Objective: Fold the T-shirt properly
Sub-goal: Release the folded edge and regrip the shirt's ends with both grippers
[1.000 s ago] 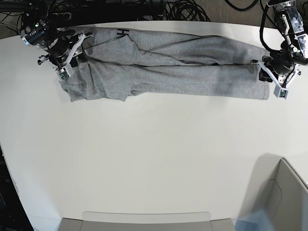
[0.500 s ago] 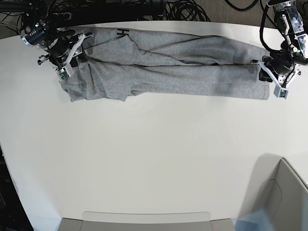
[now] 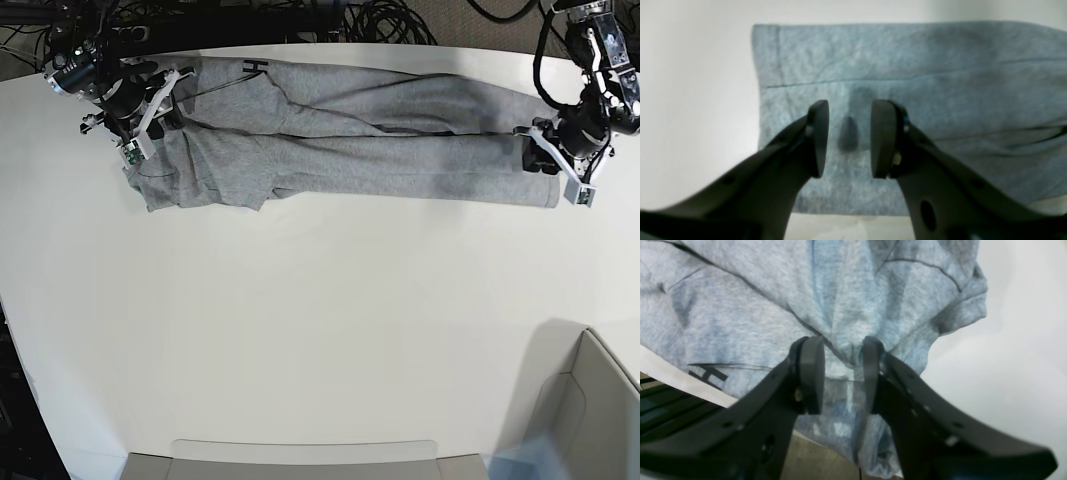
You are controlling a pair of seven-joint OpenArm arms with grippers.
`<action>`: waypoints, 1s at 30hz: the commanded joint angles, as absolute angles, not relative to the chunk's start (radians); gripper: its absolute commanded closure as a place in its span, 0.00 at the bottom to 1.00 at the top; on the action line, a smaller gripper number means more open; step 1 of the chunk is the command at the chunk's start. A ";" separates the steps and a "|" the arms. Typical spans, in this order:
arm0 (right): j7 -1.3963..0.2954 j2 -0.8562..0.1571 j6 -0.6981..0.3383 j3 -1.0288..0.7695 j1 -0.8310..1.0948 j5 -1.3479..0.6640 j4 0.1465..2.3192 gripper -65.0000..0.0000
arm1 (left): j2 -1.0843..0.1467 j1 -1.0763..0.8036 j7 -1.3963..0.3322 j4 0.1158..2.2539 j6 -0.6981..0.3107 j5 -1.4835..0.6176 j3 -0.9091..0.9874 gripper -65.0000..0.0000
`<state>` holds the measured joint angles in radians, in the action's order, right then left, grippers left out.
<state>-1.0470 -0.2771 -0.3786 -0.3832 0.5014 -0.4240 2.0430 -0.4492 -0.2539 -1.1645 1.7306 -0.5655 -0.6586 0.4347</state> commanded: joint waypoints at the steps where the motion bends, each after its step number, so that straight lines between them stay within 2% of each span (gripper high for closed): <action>1: -1.029 -0.289 -0.383 -0.387 0.499 -0.437 2.058 0.69 | -0.469 -0.248 -1.148 1.744 -0.562 -0.667 0.447 0.66; 6: -1.029 -0.289 -0.383 -0.387 0.499 -0.437 2.058 0.69 | -0.469 -0.216 -1.147 1.733 -0.561 -0.665 0.447 0.66; 13: -1.029 -0.292 -0.383 -0.387 0.499 -0.437 2.058 0.69 | -0.481 -0.157 -1.089 1.570 -0.561 -0.665 0.444 0.66; 23: -1.029 -0.294 -0.383 -0.387 0.499 -0.437 2.057 0.69 | -0.549 -0.160 -1.021 1.471 -0.561 -0.665 0.444 0.66; 30: -1.029 -0.294 -0.383 -0.387 0.499 -0.437 2.057 0.69 | -0.553 -0.159 -1.004 1.411 -0.561 -0.624 0.441 0.66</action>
<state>-1.0470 -0.2798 -0.3786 -0.3832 0.5014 -0.4240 2.0422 -0.5320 -0.1661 -1.0180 1.3991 -0.5591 -0.6163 0.4381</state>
